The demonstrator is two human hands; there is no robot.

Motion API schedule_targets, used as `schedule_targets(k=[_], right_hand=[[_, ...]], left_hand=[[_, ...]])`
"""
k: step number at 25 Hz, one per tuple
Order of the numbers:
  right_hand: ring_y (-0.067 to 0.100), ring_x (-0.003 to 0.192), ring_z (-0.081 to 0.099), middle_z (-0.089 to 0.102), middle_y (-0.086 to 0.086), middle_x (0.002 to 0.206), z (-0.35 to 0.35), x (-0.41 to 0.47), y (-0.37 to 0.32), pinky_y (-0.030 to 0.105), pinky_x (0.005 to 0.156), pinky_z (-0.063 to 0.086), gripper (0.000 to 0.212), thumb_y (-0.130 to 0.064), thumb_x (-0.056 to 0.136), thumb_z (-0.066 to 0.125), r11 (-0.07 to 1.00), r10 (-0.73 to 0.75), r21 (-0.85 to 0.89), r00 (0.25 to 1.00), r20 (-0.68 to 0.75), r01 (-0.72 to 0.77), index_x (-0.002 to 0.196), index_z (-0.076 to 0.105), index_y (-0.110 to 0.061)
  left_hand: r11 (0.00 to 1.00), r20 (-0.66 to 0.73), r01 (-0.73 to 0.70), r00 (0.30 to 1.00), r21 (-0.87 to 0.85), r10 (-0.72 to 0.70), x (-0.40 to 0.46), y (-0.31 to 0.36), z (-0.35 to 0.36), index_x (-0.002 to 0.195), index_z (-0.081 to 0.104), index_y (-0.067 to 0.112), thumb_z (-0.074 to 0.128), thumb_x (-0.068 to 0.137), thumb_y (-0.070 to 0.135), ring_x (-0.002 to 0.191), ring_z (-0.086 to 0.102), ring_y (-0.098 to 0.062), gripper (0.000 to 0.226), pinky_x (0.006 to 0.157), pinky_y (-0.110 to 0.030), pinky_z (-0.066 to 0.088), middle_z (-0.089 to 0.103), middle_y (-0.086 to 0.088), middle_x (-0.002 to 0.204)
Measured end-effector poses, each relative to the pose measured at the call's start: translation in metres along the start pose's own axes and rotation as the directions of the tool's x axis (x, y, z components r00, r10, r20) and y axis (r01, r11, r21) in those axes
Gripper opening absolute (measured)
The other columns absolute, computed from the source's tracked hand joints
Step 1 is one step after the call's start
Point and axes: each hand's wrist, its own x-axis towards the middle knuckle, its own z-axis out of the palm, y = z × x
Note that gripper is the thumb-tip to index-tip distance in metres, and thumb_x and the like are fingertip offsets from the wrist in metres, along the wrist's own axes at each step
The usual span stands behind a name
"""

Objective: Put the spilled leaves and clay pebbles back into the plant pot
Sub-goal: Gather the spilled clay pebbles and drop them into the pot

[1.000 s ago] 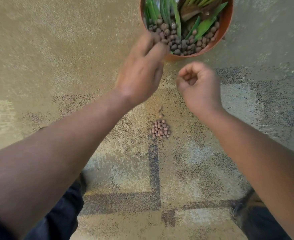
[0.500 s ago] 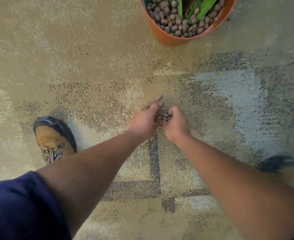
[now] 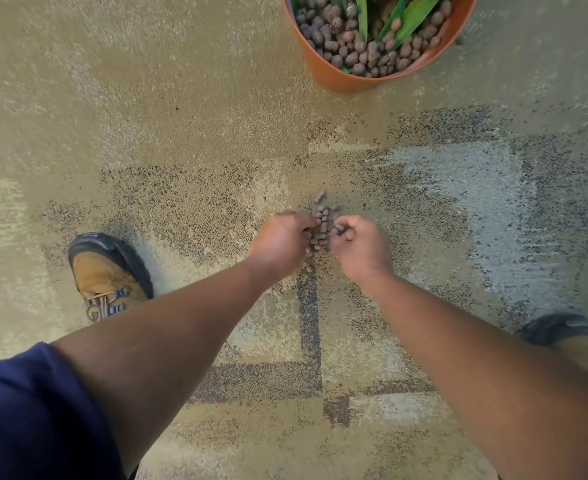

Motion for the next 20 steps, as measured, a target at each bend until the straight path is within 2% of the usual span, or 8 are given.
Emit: schedule_targets(k=[2, 4, 6, 8, 10, 13, 17, 20], right_hand=[[0.006, 0.071, 0.07, 0.071, -0.009, 0.082, -0.006, -0.001, -0.002, 0.012, 0.05, 0.051, 0.026, -0.013, 0.09, 0.073, 0.999, -0.021, 0.04, 1.0, -0.004, 0.022, 0.084, 0.063, -0.036], [0.008, 0.065, 0.07, 0.071, -0.008, 0.076, -0.013, -0.001, -0.004, 0.015, 0.05, 0.053, 0.028, -0.011, 0.088, 0.075, 0.997, -0.04, 0.07, 0.999, -0.014, 0.041, 0.081, 0.063, -0.036], [0.013, 0.064, 0.071, 0.071, -0.005, 0.074, -0.019, 0.0, -0.006, 0.025, 0.054, 0.06, 0.027, -0.009, 0.087, 0.076, 0.992, -0.057, 0.114, 0.998, -0.033, 0.06, 0.083, 0.066, -0.033], [0.01, 0.065, 0.07, 0.072, -0.004, 0.077, -0.024, 0.0, -0.01, 0.026, 0.057, 0.06, 0.029, -0.007, 0.087, 0.075, 0.984, -0.069, 0.159, 0.996, -0.061, 0.078, 0.086, 0.066, -0.034], [0.003, 0.065, 0.068, 0.071, -0.003, 0.079, -0.029, 0.0, -0.017, 0.021, 0.058, 0.059, 0.028, -0.006, 0.087, 0.075, 0.969, -0.093, 0.22, 0.992, -0.084, 0.109, 0.088, 0.066, -0.033], [0.007, 0.074, 0.07, 0.07, -0.005, 0.084, -0.038, -0.005, -0.036, 0.026, 0.067, 0.062, 0.025, -0.008, 0.088, 0.074, 0.935, -0.164, 0.298, 0.979, -0.121, 0.194, 0.09, 0.067, -0.032], [0.007, 0.076, 0.068, 0.07, -0.007, 0.086, -0.059, -0.009, -0.079, 0.028, 0.069, 0.062, 0.026, -0.006, 0.088, 0.073, 0.818, -0.33, 0.394, 0.903, -0.277, 0.42, 0.099, 0.069, -0.029], [0.02, 0.076, 0.069, 0.071, -0.001, 0.087, -0.08, -0.005, -0.109, 0.044, 0.068, 0.064, 0.021, -0.005, 0.088, 0.072, 0.726, -0.392, 0.425, 0.832, -0.391, 0.541, 0.101, 0.069, -0.022]], left_hand=[[0.999, 0.004, 0.029, 1.0, -0.016, -0.029, 0.001, -0.005, -0.004, 0.117, 0.069, 0.014, 0.053, 0.103, 0.009, 0.087, 0.068, -0.022, 0.022, 0.065, -0.016, 0.057, 0.067, -0.004, 0.109], [0.999, 0.003, 0.033, 0.999, -0.003, -0.033, 0.002, -0.009, -0.009, 0.118, 0.069, 0.015, 0.056, 0.103, 0.011, 0.085, 0.067, -0.02, 0.02, 0.061, -0.012, 0.052, 0.067, -0.004, 0.109], [0.999, 0.012, 0.005, 1.0, 0.037, -0.005, 0.003, -0.009, -0.013, 0.119, 0.069, 0.017, 0.059, 0.102, 0.015, 0.086, 0.067, -0.019, 0.02, 0.068, -0.016, 0.056, 0.068, -0.003, 0.109], [0.997, 0.025, -0.02, 1.0, 0.079, 0.018, 0.006, -0.006, -0.015, 0.124, 0.068, 0.018, 0.061, 0.102, 0.017, 0.087, 0.066, -0.018, 0.023, 0.075, -0.021, 0.059, 0.069, -0.004, 0.111], [0.995, 0.038, -0.013, 0.999, 0.102, 0.009, 0.009, -0.003, -0.016, 0.127, 0.066, 0.019, 0.061, 0.101, 0.015, 0.086, 0.064, -0.017, 0.026, 0.075, -0.022, 0.059, 0.069, -0.004, 0.114], [0.994, 0.065, 0.028, 0.997, 0.105, -0.035, 0.017, 0.001, -0.02, 0.125, 0.066, 0.017, 0.059, 0.101, 0.011, 0.084, 0.064, -0.018, 0.025, 0.07, -0.021, 0.06, 0.07, -0.005, 0.113], [0.991, 0.128, -0.028, 0.992, 0.135, 0.011, 0.02, -0.002, -0.027, 0.122, 0.067, 0.014, 0.056, 0.101, 0.01, 0.079, 0.068, -0.014, 0.024, 0.057, -0.019, 0.059, 0.069, -0.004, 0.107], [0.989, 0.179, -0.061, 0.983, 0.135, 0.036, 0.019, -0.005, -0.034, 0.115, 0.068, 0.013, 0.053, 0.102, 0.008, 0.075, 0.068, -0.011, 0.021, 0.055, -0.019, 0.057, 0.068, -0.005, 0.098]])
